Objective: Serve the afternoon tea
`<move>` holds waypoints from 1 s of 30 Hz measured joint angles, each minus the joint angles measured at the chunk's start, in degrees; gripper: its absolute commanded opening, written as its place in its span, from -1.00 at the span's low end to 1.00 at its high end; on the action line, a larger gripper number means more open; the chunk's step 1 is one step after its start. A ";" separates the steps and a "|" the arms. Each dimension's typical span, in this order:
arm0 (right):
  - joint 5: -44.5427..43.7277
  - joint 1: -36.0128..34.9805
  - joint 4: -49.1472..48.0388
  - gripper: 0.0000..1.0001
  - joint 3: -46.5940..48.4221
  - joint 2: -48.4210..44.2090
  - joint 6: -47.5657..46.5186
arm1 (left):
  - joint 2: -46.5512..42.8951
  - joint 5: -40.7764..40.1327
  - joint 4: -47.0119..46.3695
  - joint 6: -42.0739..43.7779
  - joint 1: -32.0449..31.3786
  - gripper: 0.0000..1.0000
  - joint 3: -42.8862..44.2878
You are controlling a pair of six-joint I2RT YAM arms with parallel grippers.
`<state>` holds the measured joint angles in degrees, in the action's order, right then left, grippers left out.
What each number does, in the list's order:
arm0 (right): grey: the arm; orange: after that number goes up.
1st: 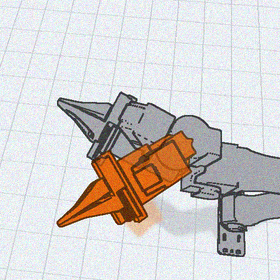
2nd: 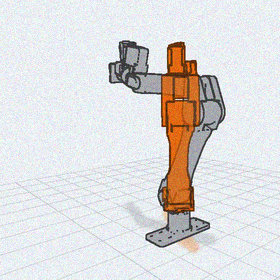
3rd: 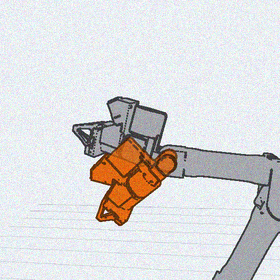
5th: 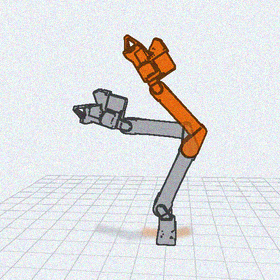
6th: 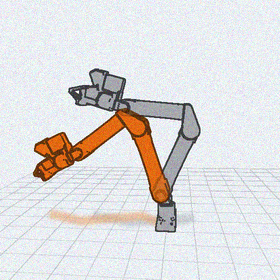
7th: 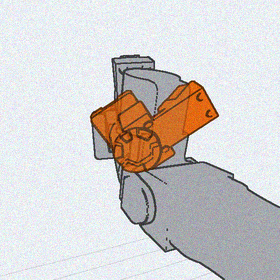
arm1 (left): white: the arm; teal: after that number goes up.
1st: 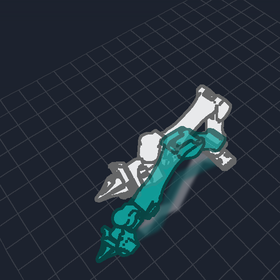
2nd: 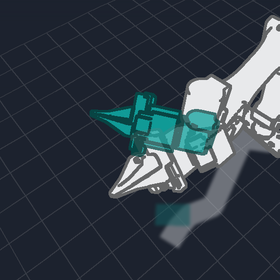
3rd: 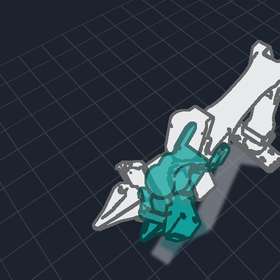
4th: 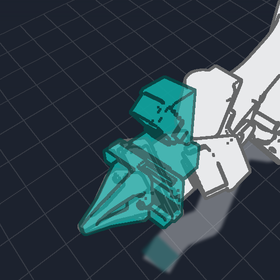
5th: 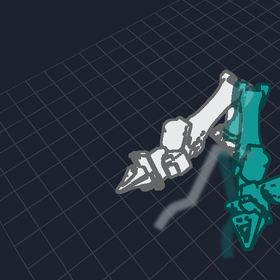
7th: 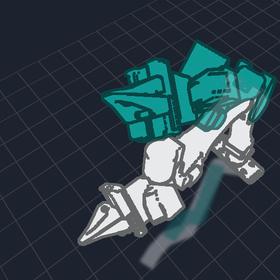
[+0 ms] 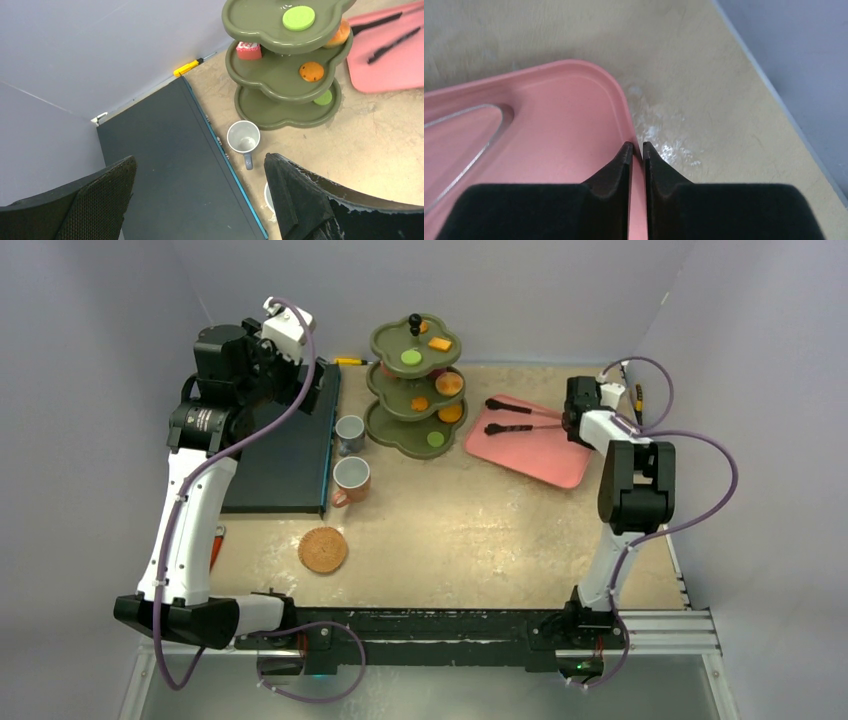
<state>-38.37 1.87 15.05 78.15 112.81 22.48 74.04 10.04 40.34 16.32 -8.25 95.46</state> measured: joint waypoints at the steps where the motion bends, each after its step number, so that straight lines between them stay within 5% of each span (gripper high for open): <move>1: -0.39 0.24 0.02 -0.54 0.68 0.07 0.50 | 0.00 0.02 0.31 0.04 0.00 0.98 0.00; 13: -1.44 -6.69 -2.25 0.21 -1.99 -17.77 0.76 | -0.44 0.44 1.16 0.28 0.00 0.98 -3.74; 22: 2.60 -46.27 -9.86 0.47 -17.94 -31.89 1.16 | -0.94 0.15 1.20 0.17 0.00 0.98 -5.31; 30: 5.75 -75.95 -18.93 0.50 -11.87 -16.92 -2.40 | -0.85 -0.61 1.68 -1.11 0.00 0.99 -5.35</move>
<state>-32.62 -74.08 -3.88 66.28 95.90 20.08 73.19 9.43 42.02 15.20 -8.25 90.11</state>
